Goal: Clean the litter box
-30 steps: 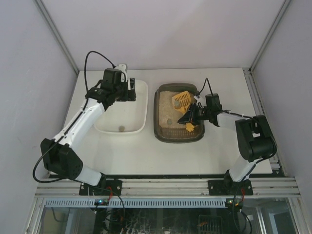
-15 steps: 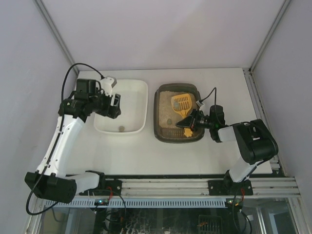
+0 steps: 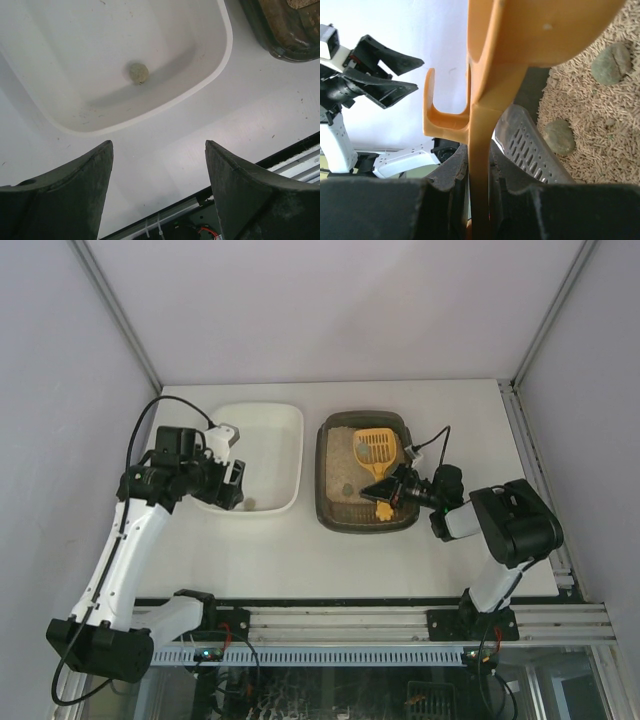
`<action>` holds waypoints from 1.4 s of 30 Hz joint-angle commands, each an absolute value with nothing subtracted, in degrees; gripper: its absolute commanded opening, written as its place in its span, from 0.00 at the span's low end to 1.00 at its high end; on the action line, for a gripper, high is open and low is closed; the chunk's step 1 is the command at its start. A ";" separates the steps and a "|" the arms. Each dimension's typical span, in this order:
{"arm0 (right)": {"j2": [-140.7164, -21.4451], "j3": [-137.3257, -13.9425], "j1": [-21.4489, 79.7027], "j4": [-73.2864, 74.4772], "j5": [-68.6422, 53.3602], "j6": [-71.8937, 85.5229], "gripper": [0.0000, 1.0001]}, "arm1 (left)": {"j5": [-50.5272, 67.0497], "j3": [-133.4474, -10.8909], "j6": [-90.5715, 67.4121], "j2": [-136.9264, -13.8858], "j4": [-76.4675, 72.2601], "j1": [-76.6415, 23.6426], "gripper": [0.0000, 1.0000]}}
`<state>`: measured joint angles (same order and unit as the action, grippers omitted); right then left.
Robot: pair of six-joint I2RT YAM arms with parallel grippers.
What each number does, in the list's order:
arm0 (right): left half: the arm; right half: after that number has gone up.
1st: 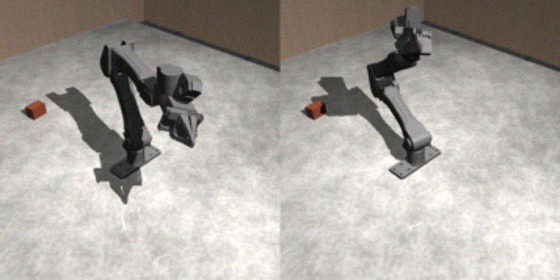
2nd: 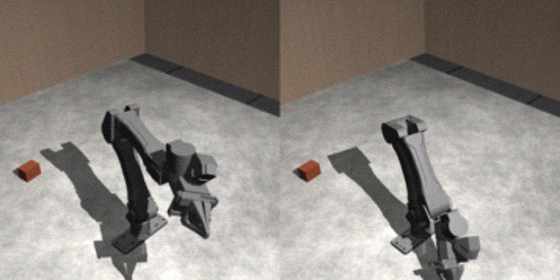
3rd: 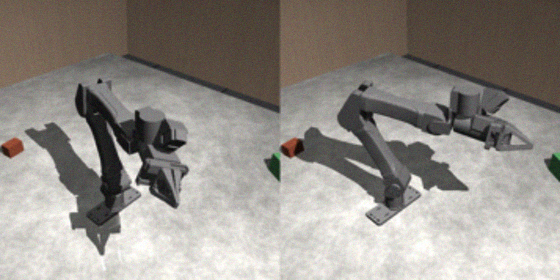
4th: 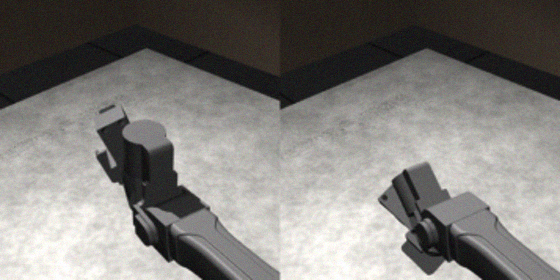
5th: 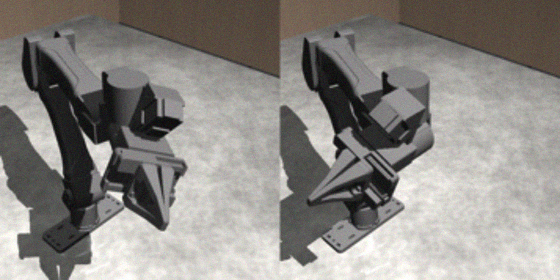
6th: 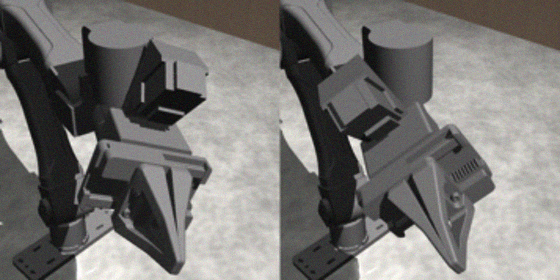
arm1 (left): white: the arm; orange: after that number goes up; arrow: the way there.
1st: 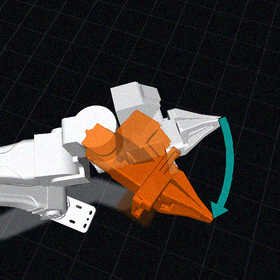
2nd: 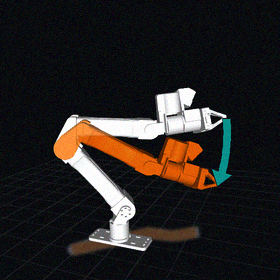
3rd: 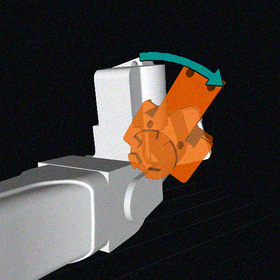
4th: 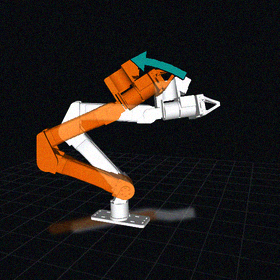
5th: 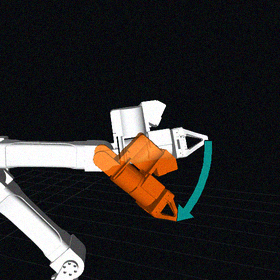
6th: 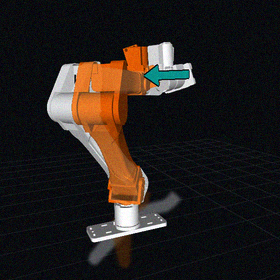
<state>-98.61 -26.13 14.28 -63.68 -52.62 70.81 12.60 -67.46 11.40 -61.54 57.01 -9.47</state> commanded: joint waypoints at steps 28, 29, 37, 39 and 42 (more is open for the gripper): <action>-90.71 -32.78 14.35 -46.41 -53.32 62.47 0.00 | 11.53 -63.64 12.36 -57.98 56.23 -8.83 0.82; -89.42 -34.89 16.32 -38.08 -52.70 57.49 0.00 | 11.56 -63.72 12.42 -58.07 56.21 -8.83 0.83; -92.33 -30.81 12.95 -54.27 -56.57 69.42 0.00 | 11.56 -63.56 12.15 -58.00 55.97 -8.85 0.91; -95.09 -30.38 14.40 -61.69 -57.60 74.06 0.00 | 11.44 -63.62 12.20 -57.97 55.91 -8.83 0.91; -100.73 -27.10 11.44 -83.34 -55.76 87.20 0.00 | 11.58 -63.42 12.15 -57.78 55.98 -8.84 0.92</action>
<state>-95.66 -29.91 12.86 -55.90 -55.51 72.01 10.85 -64.53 11.66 -59.20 57.56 -9.17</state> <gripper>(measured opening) 0.151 0.918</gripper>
